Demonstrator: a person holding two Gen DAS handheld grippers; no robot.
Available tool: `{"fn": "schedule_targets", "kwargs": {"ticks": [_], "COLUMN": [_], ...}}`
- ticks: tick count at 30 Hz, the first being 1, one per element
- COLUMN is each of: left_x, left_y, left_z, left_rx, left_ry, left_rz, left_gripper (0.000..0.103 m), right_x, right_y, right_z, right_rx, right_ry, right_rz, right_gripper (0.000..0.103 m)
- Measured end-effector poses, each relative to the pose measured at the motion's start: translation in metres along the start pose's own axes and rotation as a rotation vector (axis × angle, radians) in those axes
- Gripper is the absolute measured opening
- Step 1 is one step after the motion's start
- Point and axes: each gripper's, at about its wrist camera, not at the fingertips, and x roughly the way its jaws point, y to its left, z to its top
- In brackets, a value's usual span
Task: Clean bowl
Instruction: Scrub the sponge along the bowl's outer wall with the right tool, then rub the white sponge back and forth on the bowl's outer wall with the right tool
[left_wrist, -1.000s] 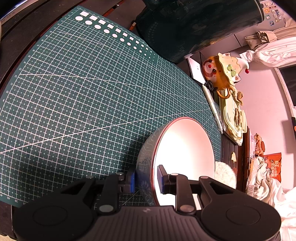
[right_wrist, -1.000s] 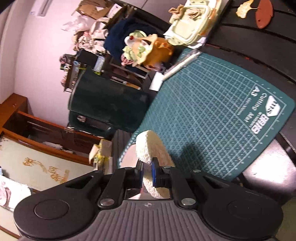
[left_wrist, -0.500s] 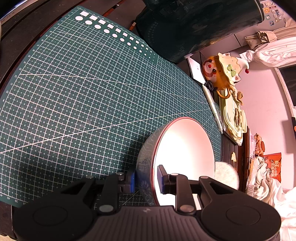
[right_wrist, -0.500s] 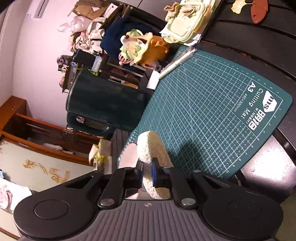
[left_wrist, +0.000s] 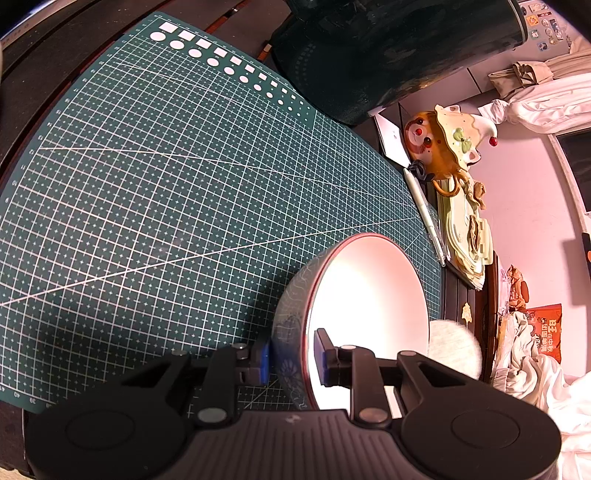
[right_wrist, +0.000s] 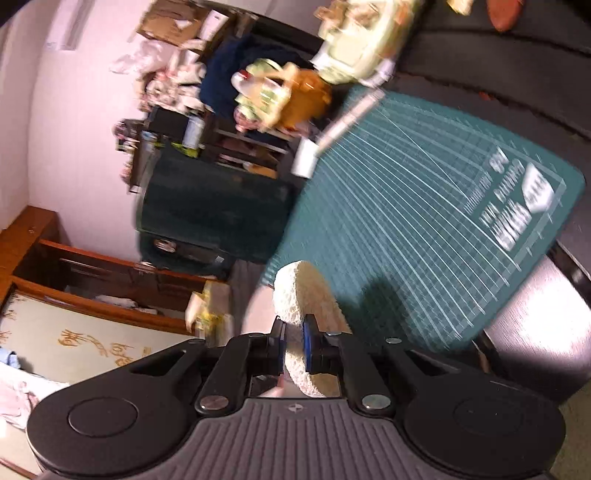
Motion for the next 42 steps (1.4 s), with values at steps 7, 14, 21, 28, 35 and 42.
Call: {"fn": "schedule_targets", "kwargs": {"ticks": [7, 14, 21, 28, 35, 42], "left_x": [-0.001, 0.000, 0.000, 0.001, 0.001, 0.002], "left_y": [0.000, -0.001, -0.001, -0.003, -0.004, -0.003], "left_z": [0.000, 0.000, 0.001, 0.001, 0.002, 0.003], "left_rx": [0.000, 0.000, 0.000, 0.002, 0.003, 0.006], "left_ry": [0.000, 0.001, 0.001, 0.001, 0.000, 0.000], "left_rz": [0.000, 0.000, 0.000, 0.006, 0.005, 0.007], "left_gripper": [0.023, 0.023, 0.023, 0.023, 0.023, 0.023], "right_x": [0.010, 0.000, 0.009, 0.000, 0.011, -0.001], "right_y": [-0.020, -0.009, -0.014, 0.001, -0.013, 0.002], "right_z": [-0.006, 0.002, -0.006, 0.000, -0.007, 0.002], "right_rx": [0.091, 0.088, 0.068, 0.017, 0.045, 0.005], "right_ry": [0.035, 0.001, 0.035, 0.002, 0.035, -0.012], "right_rz": [0.005, 0.040, -0.005, 0.004, -0.032, 0.003], "right_gripper": [0.009, 0.009, 0.009, 0.009, 0.009, 0.009]}}
